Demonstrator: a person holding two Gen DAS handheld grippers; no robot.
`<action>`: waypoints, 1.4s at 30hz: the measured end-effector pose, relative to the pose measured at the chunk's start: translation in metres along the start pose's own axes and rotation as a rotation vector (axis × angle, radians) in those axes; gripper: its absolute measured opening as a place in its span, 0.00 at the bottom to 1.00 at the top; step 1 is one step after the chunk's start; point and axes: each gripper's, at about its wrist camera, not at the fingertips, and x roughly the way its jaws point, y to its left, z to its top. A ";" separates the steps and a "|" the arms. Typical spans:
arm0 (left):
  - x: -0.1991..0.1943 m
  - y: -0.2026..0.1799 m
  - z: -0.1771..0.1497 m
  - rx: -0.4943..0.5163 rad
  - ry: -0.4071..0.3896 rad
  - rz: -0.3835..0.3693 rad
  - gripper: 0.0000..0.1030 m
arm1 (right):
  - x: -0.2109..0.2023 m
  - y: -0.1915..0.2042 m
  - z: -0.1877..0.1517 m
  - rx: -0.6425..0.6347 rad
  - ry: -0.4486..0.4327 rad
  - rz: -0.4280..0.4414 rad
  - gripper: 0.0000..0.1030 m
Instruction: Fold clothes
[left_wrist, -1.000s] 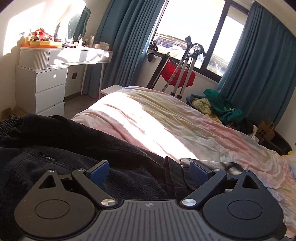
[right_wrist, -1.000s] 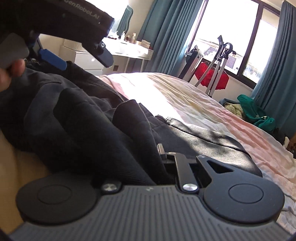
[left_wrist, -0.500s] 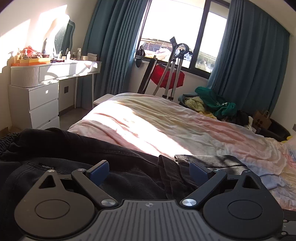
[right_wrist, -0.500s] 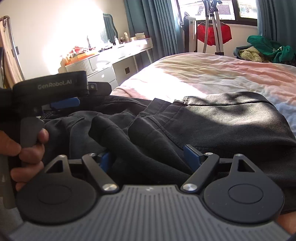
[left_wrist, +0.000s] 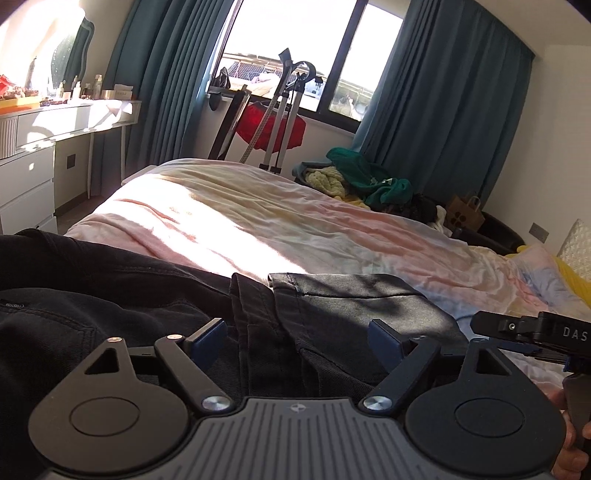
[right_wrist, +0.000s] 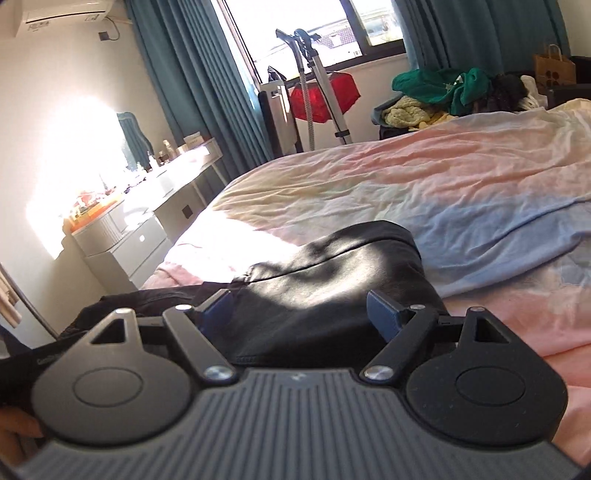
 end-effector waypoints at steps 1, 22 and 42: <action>0.005 -0.002 -0.002 0.011 0.014 -0.004 0.77 | 0.012 -0.007 -0.002 0.004 0.035 -0.055 0.79; 0.032 -0.017 -0.006 0.034 0.050 -0.079 0.09 | 0.020 -0.005 -0.005 -0.036 -0.076 -0.183 0.79; 0.016 0.006 -0.026 -0.081 0.068 0.006 0.42 | 0.061 0.009 -0.027 -0.167 0.070 -0.144 0.81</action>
